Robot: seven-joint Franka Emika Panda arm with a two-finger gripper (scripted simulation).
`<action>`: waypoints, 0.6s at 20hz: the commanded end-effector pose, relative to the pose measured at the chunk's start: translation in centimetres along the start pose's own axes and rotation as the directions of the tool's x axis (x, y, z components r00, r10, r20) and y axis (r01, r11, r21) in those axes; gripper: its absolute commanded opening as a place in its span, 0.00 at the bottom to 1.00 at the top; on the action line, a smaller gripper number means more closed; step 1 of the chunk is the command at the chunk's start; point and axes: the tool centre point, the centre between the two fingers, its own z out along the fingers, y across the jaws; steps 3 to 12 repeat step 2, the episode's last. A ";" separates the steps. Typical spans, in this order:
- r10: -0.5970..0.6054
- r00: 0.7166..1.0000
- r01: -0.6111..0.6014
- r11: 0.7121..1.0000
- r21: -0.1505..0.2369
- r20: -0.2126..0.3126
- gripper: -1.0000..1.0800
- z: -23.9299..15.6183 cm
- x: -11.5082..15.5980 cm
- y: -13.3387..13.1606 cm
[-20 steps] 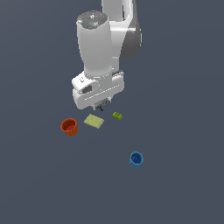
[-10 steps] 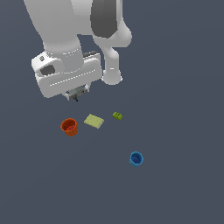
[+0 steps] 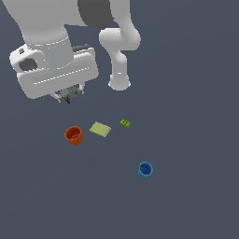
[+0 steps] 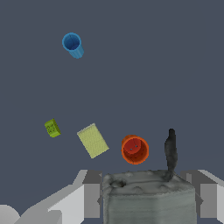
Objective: Pick up a designated object from a clutter of objects.
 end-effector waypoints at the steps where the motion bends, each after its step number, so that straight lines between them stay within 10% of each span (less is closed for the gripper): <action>1: -0.001 1.000 0.001 1.000 0.000 0.000 0.00 -0.2 0.0 0.2; 12: -0.001 1.000 0.001 1.000 0.000 0.000 0.00 -0.2 0.0 0.2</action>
